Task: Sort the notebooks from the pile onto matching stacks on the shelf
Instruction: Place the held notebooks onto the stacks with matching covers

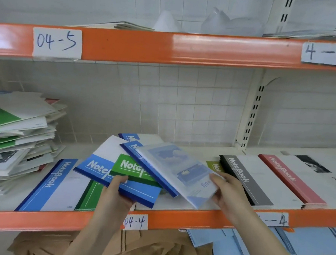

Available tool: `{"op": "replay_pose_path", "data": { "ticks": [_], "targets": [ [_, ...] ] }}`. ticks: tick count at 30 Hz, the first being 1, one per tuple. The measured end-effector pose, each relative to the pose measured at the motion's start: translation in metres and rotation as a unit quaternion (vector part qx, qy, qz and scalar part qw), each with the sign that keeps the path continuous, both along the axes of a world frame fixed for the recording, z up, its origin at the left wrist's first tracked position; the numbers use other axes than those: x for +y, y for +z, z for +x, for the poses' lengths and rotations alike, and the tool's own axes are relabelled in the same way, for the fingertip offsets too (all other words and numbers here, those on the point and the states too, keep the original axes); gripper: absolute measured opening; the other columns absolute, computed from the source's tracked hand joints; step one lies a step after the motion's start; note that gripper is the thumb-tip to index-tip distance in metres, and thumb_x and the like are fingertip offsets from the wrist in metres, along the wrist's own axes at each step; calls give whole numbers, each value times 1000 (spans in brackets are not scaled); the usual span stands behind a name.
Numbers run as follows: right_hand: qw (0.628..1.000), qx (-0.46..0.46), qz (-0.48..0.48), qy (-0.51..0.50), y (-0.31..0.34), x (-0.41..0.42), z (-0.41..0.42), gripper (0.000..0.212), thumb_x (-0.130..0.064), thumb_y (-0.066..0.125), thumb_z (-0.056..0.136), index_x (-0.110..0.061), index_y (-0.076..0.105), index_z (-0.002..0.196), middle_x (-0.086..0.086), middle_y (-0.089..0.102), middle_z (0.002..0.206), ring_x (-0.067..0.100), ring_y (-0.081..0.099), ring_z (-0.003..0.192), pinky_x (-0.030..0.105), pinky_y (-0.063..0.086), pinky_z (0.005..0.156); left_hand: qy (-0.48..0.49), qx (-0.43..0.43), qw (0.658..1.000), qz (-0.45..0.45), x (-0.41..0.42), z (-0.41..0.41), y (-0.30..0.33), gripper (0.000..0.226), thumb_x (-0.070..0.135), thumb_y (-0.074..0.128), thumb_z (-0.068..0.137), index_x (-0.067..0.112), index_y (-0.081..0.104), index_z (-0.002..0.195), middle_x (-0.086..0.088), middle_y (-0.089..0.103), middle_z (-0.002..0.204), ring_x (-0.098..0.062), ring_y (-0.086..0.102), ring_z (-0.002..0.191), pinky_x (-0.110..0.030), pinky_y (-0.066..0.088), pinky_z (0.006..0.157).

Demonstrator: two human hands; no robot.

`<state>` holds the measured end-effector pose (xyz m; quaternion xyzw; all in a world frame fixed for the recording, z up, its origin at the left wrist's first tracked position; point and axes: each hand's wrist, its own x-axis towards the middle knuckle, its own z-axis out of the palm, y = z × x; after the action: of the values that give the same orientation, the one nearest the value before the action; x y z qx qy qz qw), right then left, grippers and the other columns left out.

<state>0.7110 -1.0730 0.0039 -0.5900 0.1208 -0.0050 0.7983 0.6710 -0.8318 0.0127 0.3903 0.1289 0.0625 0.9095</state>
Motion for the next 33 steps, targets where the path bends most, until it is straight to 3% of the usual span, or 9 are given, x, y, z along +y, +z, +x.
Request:
{"op": "replay_pose_path", "data": {
  "ticks": [4, 7, 14, 18, 21, 23, 25, 28, 33],
  "targets": [
    [991, 21, 129, 4, 3, 8, 5, 15, -2, 51, 94, 5, 61, 103, 15, 68, 87, 19, 69, 73, 23, 58, 58, 20, -20, 999, 15, 20, -17, -3, 21, 7, 42, 93, 20, 55, 102, -1, 74, 82, -19, 71, 79, -40, 51, 80],
    [973, 43, 226, -14, 5, 22, 6, 11, 0, 50, 94, 1, 59, 88, 11, 69, 71, 11, 67, 53, 17, 50, 41, 39, -7, 999, 8, 32, -27, -7, 22, 7, 42, 92, 20, 55, 104, -1, 75, 83, -24, 67, 88, -42, 49, 83],
    [972, 81, 215, 51, 6, 52, 4, 13, 4, 49, 93, 5, 56, 83, 14, 67, 64, 18, 67, 52, 19, 49, 39, 74, 44, 995, 40, 42, -42, -4, 18, 2, 44, 91, 18, 51, 97, -7, 64, 95, -26, 61, 88, -42, 48, 72],
    [987, 61, 121, 84, 1, 60, 3, 13, 1, 47, 95, 4, 58, 88, 17, 65, 82, 24, 64, 78, 26, 55, 48, 71, 72, 995, 15, 49, -48, -13, 16, 4, 46, 90, 18, 50, 98, -9, 63, 95, -29, 61, 88, -46, 49, 74],
    [991, 39, 6, 124, 0, 62, -1, 15, 1, 45, 95, 0, 59, 88, 17, 64, 88, 23, 64, 82, 28, 58, 52, 83, 82, 993, 14, 51, -51, -22, 17, 5, 47, 90, 18, 49, 100, -9, 63, 97, -29, 61, 91, -49, 49, 84],
    [984, 21, -99, 145, -2, 65, -1, 16, 3, 44, 92, 4, 59, 88, 20, 64, 87, 26, 65, 80, 31, 58, 55, 85, 80, 993, 12, 48, -52, -24, 16, 4, 48, 92, 17, 51, 100, -9, 63, 92, -27, 61, 86, -45, 49, 78],
    [957, -18, -249, 151, -3, 68, 1, 13, 1, 46, 87, 8, 57, 84, 19, 60, 79, 25, 62, 71, 32, 52, 56, 83, 84, 993, 20, 45, -53, -25, 14, 3, 51, 92, 15, 53, 98, -9, 64, 91, -28, 61, 84, -43, 50, 73],
    [880, -36, -429, 202, 6, 71, 9, 20, -10, 54, 85, -6, 49, 66, 6, 49, 65, 17, 48, 61, 27, 32, 56, 76, 85, 992, 47, 46, -52, -28, 21, -4, 54, 89, 14, 54, 100, -10, 65, 95, -29, 62, 87, -39, 49, 69],
    [843, -24, -477, 249, 20, 79, 28, 27, -29, 60, 89, -15, 49, 69, 0, 51, 70, 15, 49, 65, 25, 30, 53, 77, 89, 991, 68, 50, -51, -28, 26, -10, 51, 88, 14, 52, 98, -13, 64, 98, -31, 62, 89, -40, 51, 66]
  ]
}}
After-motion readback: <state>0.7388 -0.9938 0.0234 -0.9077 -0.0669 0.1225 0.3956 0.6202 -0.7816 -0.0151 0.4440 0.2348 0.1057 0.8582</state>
